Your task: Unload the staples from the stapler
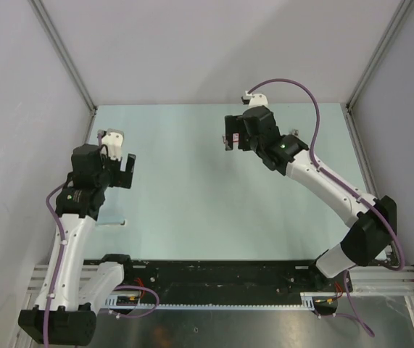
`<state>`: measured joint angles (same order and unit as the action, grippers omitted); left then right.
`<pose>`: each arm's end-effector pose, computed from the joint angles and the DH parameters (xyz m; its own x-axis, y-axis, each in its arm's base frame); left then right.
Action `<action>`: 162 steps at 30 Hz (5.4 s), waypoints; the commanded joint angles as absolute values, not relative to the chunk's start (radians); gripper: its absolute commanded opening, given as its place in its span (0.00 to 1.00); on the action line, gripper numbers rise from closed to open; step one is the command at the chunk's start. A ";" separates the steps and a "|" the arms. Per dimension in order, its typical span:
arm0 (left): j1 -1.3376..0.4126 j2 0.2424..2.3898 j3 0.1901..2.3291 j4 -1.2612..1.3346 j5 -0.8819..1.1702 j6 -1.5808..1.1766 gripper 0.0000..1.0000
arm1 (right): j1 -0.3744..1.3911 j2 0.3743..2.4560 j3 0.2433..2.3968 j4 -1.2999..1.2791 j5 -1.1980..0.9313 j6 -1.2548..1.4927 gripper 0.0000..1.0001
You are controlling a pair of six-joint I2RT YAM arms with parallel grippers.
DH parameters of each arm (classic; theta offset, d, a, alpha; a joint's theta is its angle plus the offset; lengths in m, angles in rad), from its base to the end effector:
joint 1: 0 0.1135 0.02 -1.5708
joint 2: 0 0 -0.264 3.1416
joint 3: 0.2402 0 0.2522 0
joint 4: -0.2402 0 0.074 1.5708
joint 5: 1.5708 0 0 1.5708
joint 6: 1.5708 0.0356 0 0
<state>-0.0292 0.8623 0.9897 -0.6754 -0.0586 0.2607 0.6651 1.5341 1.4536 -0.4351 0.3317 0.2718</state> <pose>0.1771 -0.0031 0.3475 -0.5085 0.2723 -0.8169 0.1141 0.9616 0.2495 0.2849 0.2087 0.3643 -0.4705 -0.0464 -0.8812 -0.2432 0.9668 0.0789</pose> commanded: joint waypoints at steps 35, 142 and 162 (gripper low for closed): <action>0.516 0.860 0.603 -0.619 0.185 0.659 1.00 | 0.868 1.398 1.193 -0.190 -0.033 0.112 0.96; -0.369 1.085 0.777 -0.508 0.112 0.659 0.99 | 1.018 1.305 0.899 -0.120 0.140 0.182 0.75; 0.052 0.804 0.807 -0.634 0.351 0.260 0.99 | 1.086 1.820 1.280 -0.093 -0.135 0.006 0.85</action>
<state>0.0444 0.8471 0.8310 -0.6083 0.3264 0.3302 1.0836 1.7706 1.1915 -0.1089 -0.1005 0.0547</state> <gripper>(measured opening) 0.994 0.851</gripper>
